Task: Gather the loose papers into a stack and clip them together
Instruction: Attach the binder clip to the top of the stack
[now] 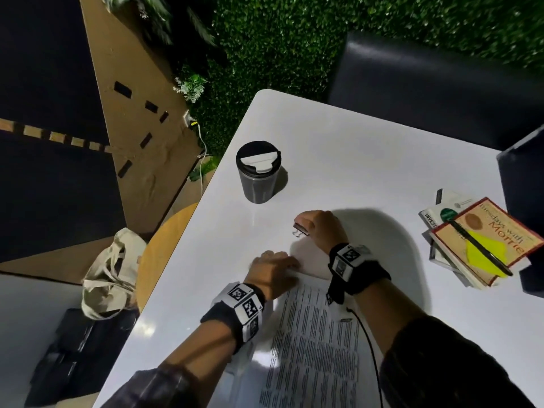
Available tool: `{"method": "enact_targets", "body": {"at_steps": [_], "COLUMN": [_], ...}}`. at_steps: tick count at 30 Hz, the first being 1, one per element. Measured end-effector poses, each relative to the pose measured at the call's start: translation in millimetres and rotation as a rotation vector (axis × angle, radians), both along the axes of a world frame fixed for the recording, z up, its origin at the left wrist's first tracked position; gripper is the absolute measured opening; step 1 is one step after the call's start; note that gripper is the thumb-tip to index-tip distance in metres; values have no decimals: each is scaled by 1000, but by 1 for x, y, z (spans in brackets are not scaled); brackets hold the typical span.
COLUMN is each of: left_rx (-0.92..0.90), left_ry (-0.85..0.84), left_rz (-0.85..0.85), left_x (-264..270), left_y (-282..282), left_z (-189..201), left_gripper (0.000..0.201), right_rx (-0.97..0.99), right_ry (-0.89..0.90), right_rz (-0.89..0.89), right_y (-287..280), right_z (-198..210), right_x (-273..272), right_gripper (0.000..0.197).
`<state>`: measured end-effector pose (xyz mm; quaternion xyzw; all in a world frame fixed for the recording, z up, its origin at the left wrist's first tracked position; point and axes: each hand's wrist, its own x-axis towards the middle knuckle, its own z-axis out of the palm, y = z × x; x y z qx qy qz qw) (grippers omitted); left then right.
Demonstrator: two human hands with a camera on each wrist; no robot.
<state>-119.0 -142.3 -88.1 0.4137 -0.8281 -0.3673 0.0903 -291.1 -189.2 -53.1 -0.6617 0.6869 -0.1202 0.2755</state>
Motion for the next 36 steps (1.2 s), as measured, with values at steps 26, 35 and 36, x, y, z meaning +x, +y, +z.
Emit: {"method": "enact_targets", "body": {"at_steps": [26, 35, 36], "left_rx": [136, 393, 407], "left_ry": [-390, -159, -131], "left_rz": [37, 125, 128], "left_x": [-35, -27, -28], "left_y": [3, -3, -3], "left_z": [26, 12, 12], "left_gripper": [22, 14, 13], "right_rx": [276, 181, 187], "right_ry": [24, -197, -217], "right_rz": [197, 224, 234], "right_y": [52, 55, 56], "right_z": [8, 9, 9], "right_x": [-47, -63, -62], "right_gripper": [33, 26, 24]}}
